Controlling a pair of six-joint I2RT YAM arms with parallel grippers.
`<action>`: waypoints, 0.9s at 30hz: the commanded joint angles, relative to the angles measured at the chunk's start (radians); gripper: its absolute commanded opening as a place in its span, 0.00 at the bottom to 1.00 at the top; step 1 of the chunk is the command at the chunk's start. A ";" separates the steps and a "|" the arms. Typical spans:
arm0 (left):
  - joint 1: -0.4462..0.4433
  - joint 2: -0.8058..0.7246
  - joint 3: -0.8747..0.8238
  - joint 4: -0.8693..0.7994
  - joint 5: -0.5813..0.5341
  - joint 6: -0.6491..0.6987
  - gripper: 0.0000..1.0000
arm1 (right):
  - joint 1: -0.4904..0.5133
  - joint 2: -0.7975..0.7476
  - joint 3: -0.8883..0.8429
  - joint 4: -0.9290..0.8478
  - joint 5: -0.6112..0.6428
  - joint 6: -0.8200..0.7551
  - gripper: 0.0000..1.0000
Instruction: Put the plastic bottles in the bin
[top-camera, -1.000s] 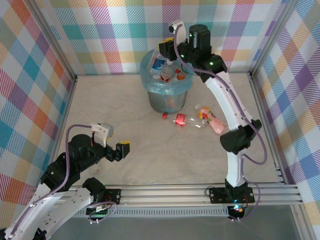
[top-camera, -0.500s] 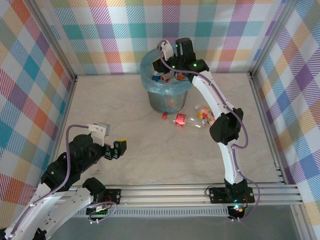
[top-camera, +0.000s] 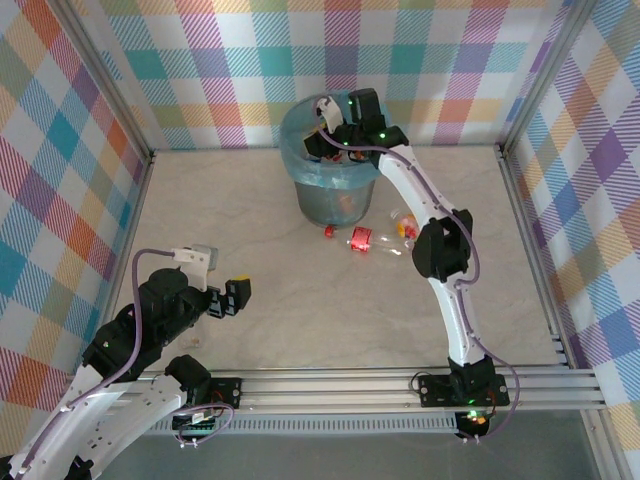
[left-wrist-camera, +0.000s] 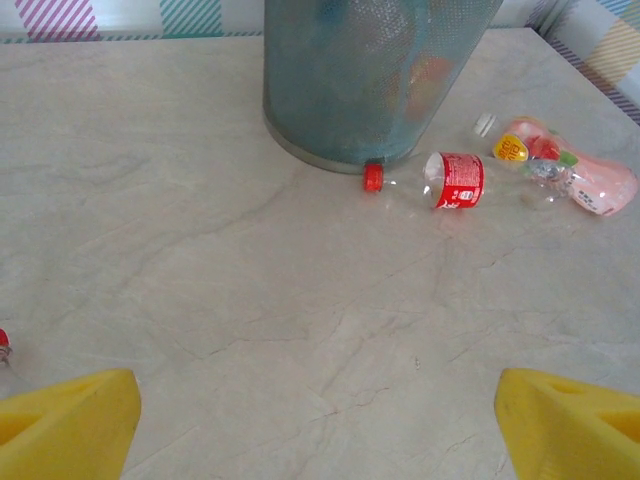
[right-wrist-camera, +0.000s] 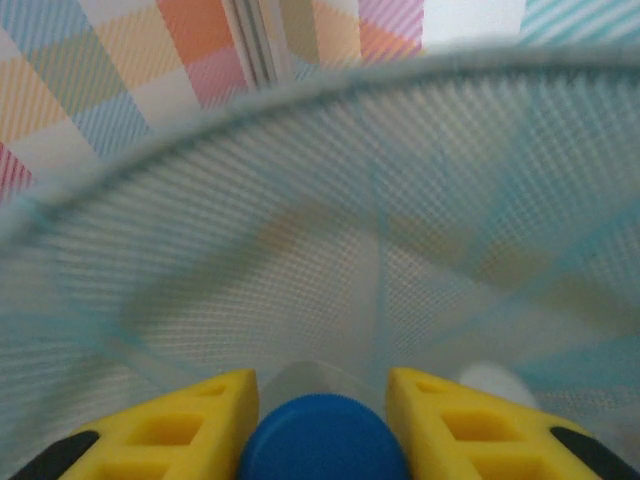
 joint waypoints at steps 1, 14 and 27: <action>-0.010 0.007 0.023 -0.006 -0.025 -0.014 0.91 | -0.006 0.067 0.055 -0.090 -0.025 -0.006 0.45; -0.010 -0.023 0.053 -0.087 -0.212 -0.094 0.92 | -0.007 -0.073 0.098 0.007 -0.018 0.141 0.75; -0.010 -0.012 0.034 -0.164 -0.456 -0.209 0.92 | -0.006 -0.238 0.069 -0.018 0.114 0.265 0.87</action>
